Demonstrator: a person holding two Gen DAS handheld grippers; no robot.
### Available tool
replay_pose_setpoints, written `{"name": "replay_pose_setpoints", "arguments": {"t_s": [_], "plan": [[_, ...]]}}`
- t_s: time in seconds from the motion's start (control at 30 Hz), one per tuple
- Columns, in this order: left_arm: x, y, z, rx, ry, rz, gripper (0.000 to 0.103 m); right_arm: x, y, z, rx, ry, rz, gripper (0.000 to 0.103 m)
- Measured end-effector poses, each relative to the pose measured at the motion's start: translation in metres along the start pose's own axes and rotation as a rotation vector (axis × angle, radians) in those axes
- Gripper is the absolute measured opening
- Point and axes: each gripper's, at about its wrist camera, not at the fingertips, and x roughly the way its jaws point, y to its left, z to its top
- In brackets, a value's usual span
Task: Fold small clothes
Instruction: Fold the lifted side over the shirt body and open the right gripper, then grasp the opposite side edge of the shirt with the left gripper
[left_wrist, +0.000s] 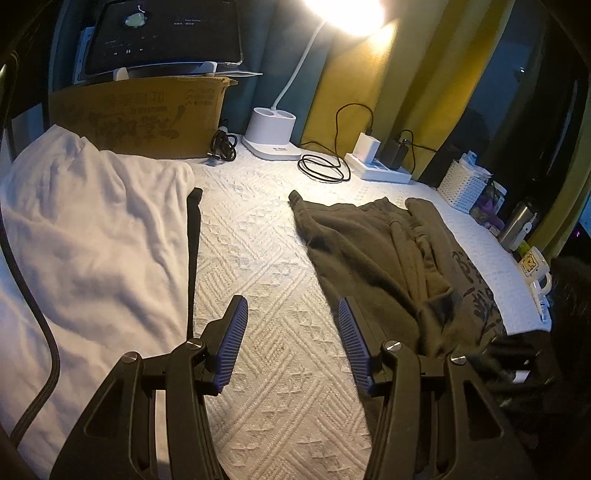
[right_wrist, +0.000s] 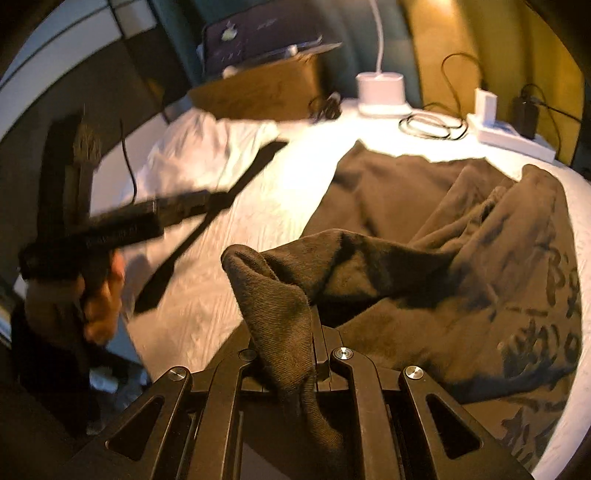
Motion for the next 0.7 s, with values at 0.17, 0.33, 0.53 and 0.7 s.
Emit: {"name": "replay_pose_setpoints", "arguments": {"t_s": [0.17,0.33,0.53,0.7], "plan": [[0.001,-0.007,-0.001,0.019,0.013,0.002,0.051,0.005,0.006,-0.009,-0.037,0.038,-0.029,0.012],[0.002,-0.019,0.000,0.048,0.021,0.000,0.051,0.001,0.013,-0.015,-0.070,0.044,-0.019,0.029],[0.000,-0.033,0.007,0.088,0.020,0.017,0.051,-0.015,0.026,-0.022,-0.123,0.022,0.032,0.071],[0.001,-0.049,0.017,0.127,0.018,0.033,0.051,-0.039,0.005,-0.024,-0.086,-0.021,0.017,0.071]]}}
